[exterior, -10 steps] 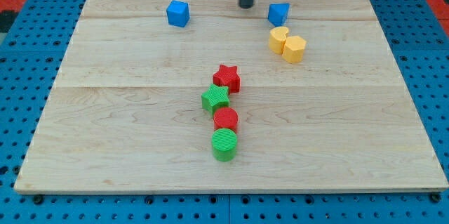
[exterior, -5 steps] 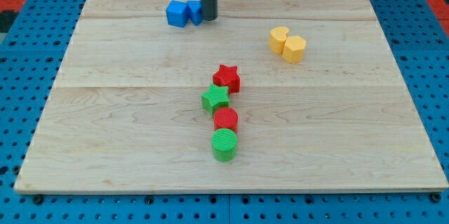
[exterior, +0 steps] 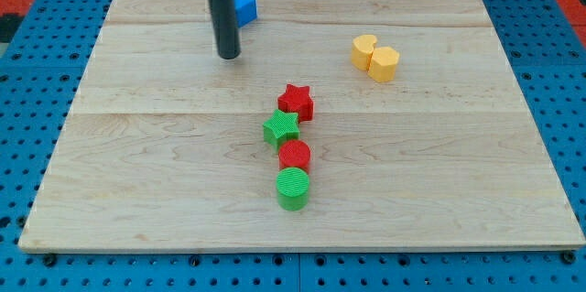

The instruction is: Push the blue triangle into the blue cube

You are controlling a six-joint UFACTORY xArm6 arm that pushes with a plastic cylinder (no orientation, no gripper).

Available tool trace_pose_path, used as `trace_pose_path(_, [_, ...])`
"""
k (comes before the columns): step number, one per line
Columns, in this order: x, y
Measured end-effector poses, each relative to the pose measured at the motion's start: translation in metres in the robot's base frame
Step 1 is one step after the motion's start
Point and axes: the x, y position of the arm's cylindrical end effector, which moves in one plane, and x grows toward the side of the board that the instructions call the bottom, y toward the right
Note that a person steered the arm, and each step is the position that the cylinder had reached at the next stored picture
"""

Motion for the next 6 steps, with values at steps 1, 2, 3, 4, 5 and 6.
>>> trace_pose_path(1, [0.000,-0.003])
trace_pose_path(2, [0.000,-0.008])
trace_pose_path(3, [0.016,0.007])
trace_pose_path(4, [0.045,0.077])
trace_pose_path(5, [0.049,0.150])
trace_pose_path(6, [0.090,0.162])
